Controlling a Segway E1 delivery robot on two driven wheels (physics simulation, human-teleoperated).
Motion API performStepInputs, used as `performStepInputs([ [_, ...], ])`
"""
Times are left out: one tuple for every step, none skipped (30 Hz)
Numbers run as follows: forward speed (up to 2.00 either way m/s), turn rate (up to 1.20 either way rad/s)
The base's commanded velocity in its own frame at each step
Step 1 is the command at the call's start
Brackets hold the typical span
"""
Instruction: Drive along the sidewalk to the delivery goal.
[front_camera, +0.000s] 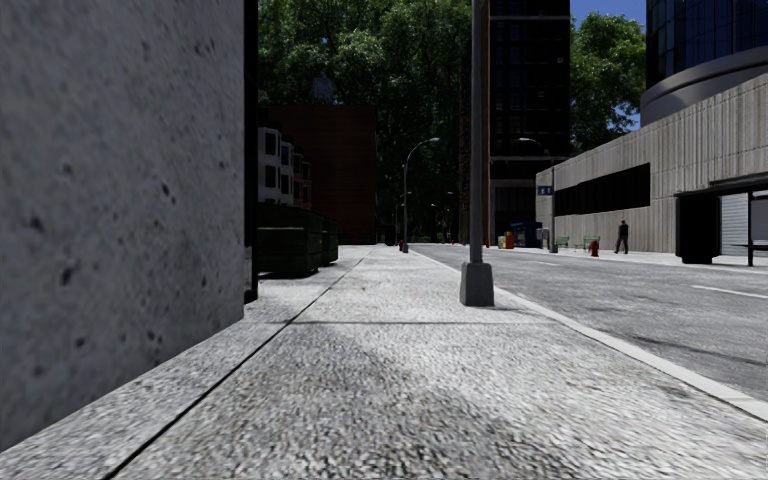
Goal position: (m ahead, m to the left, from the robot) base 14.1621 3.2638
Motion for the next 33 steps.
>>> performStepInputs([
  [2.0,0.0],
  [2.0,0.0],
  [2.0,0.0],
  [2.0,0.0],
  [2.0,0.0],
  [2.0,0.0],
  [2.0,0.0],
  [2.0,0.0],
  [2.0,0.0],
  [2.0,0.0],
  [2.0,0.0],
  [2.0,0.0],
  [2.0,0.0],
  [2.0,0.0],
  [2.0,0.0],
  [2.0,0.0],
  [2.0,0.0],
  [2.0,0.0],
  [2.0,0.0],
  [2.0,0.0],
  [2.0,0.0],
  [2.0,0.0],
  [2.0,0.0],
  [2.0,0.0],
  [2.0,0.0],
  [2.0,0.0],
  [2.0,0.0],
  [2.0,0.0],
  [2.0,0.0],
  [2.0,0.0],
  [2.0,0.0],
  [2.0,0.0],
  [2.0,0.0],
])
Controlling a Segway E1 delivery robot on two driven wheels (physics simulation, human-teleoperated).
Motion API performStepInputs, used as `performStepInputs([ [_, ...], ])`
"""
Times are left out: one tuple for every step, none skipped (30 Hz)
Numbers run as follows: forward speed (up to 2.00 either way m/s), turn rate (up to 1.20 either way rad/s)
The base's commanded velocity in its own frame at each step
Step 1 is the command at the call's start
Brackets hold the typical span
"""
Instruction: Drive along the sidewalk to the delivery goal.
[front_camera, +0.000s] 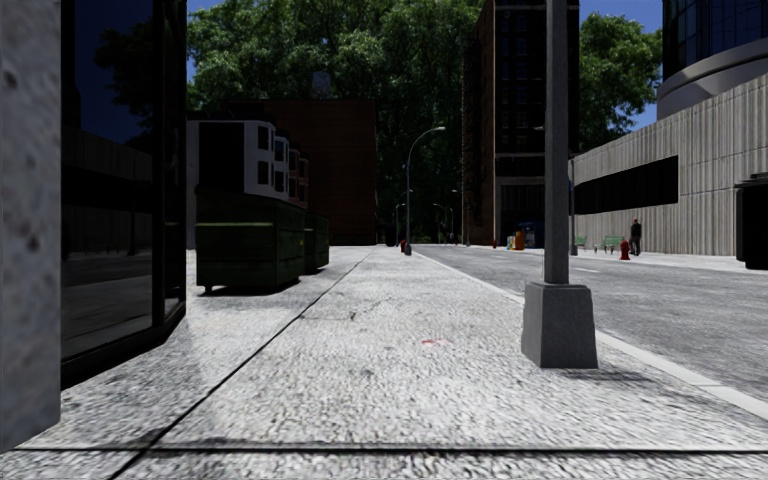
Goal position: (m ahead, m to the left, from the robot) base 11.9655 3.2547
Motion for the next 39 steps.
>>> performStepInputs([
  [2.0,0.0],
  [2.0,0.0],
  [2.0,0.0],
  [2.0,0.0],
  [2.0,0.0],
  [2.0,0.0],
  [2.0,0.0],
  [2.0,0.0],
  [2.0,0.0],
  [2.0,0.0],
  [2.0,0.0],
  [2.0,0.0],
  [2.0,0.0],
  [2.0,0.0],
  [2.0,0.0],
  [2.0,0.0],
  [2.0,0.0],
  [2.0,0.0],
  [2.0,0.0],
  [2.0,0.0],
  [2.0,0.0],
  [2.0,0.0],
  [2.0,0.0],
  [2.0,0.0],
  [2.0,0.0],
  [2.0,0.0],
  [2.0,0.0],
  [2.0,0.0],
  [2.0,0.0],
  [2.0,0.0],
  [2.0,0.0],
  [2.0,0.0],
  [2.0,0.0],
  [2.0,0.0],
  [2.0,0.0],
  [2.0,0.0],
  [2.0,0.0],
  [2.0,0.0],
  [2.0,0.0],
])
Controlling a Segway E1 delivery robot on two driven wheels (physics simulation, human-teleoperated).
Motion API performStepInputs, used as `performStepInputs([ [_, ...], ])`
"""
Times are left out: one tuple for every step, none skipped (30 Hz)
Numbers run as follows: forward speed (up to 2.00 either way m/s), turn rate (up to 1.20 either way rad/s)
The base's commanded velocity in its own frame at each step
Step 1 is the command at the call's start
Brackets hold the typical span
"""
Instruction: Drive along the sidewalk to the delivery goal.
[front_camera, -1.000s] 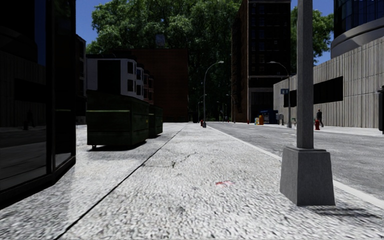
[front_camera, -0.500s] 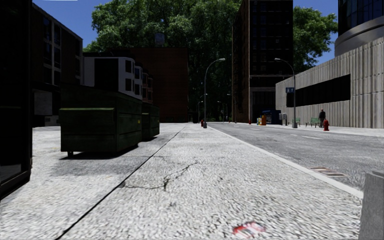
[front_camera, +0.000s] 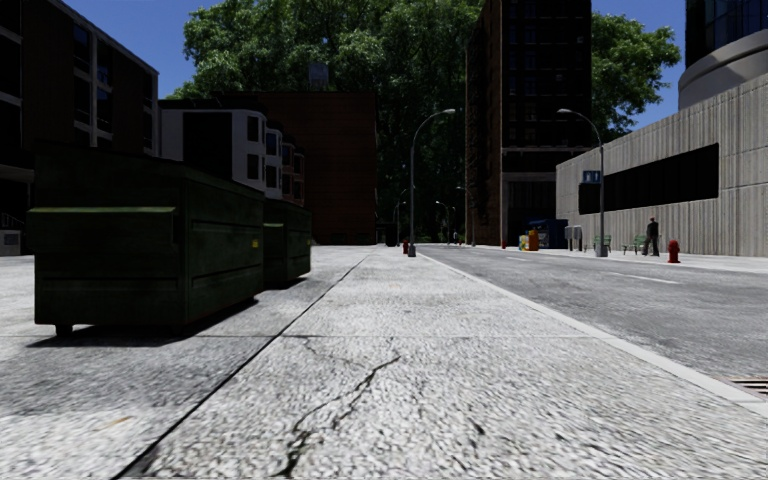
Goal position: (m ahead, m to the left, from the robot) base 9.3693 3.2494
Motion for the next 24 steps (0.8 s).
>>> performStepInputs([
  [2.0,0.0],
  [2.0,0.0],
  [2.0,0.0],
  [2.0,0.0],
  [2.0,0.0],
  [2.0,0.0],
  [2.0,0.0],
  [2.0,0.0],
  [2.0,0.0],
  [2.0,0.0],
  [2.0,0.0],
  [2.0,0.0],
  [2.0,0.0],
  [2.0,0.0],
  [2.0,0.0],
  [2.0,0.0],
  [2.0,0.0],
  [2.0,0.0],
  [2.0,0.0],
  [2.0,0.0],
  [2.0,0.0],
  [2.0,0.0],
  [2.0,0.0],
  [2.0,0.0],
])
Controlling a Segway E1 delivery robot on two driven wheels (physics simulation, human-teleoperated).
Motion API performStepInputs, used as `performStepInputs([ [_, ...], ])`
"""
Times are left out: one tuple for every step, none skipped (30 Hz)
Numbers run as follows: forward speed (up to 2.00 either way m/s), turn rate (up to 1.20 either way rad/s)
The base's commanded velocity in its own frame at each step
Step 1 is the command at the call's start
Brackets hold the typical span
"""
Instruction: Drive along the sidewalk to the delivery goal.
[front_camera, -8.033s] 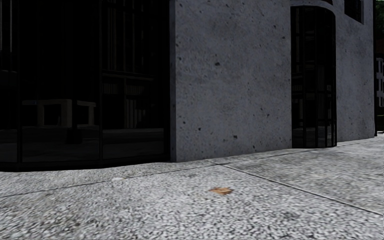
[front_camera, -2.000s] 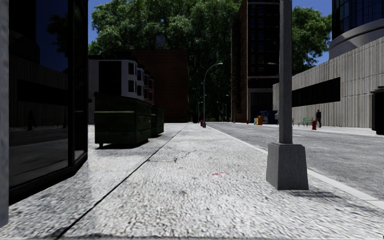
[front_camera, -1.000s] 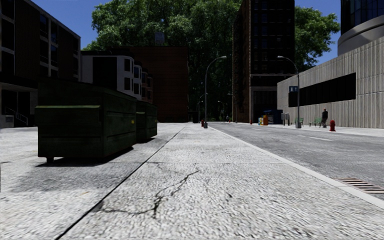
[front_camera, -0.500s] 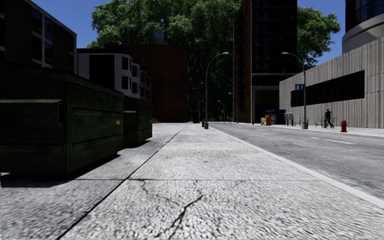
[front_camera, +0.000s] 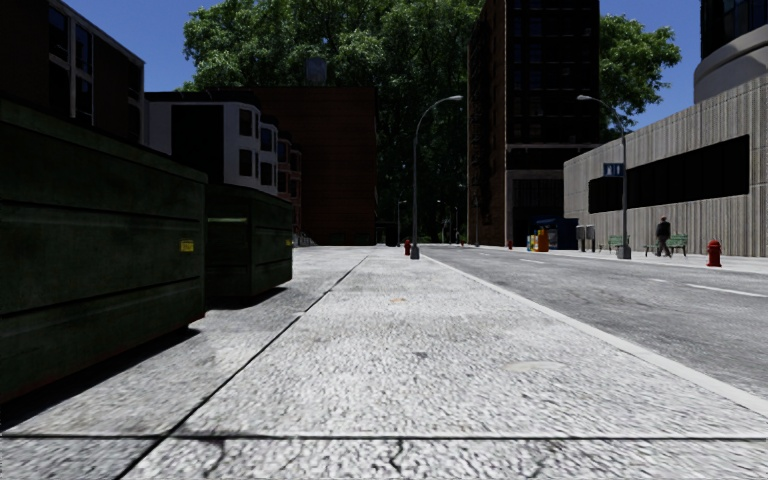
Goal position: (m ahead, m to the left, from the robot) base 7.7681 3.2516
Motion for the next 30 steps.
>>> performStepInputs([
  [2.0,0.0],
  [2.0,0.0],
  [2.0,0.0],
  [2.0,0.0],
  [2.0,0.0],
  [2.0,0.0],
  [2.0,0.0],
  [2.0,0.0],
  [2.0,0.0],
  [2.0,0.0],
  [2.0,0.0],
  [2.0,0.0],
  [2.0,0.0],
  [2.0,0.0],
  [2.0,0.0],
  [2.0,0.0],
  [2.0,0.0],
  [2.0,0.0],
  [2.0,0.0],
  [2.0,0.0],
  [2.0,0.0],
  [2.0,0.0],
  [2.0,0.0],
  [2.0,0.0],
  [2.0,0.0],
  [2.0,0.0],
  [2.0,0.0],
  [2.0,0.0],
  [2.0,0.0],
  [2.0,0.0],
])
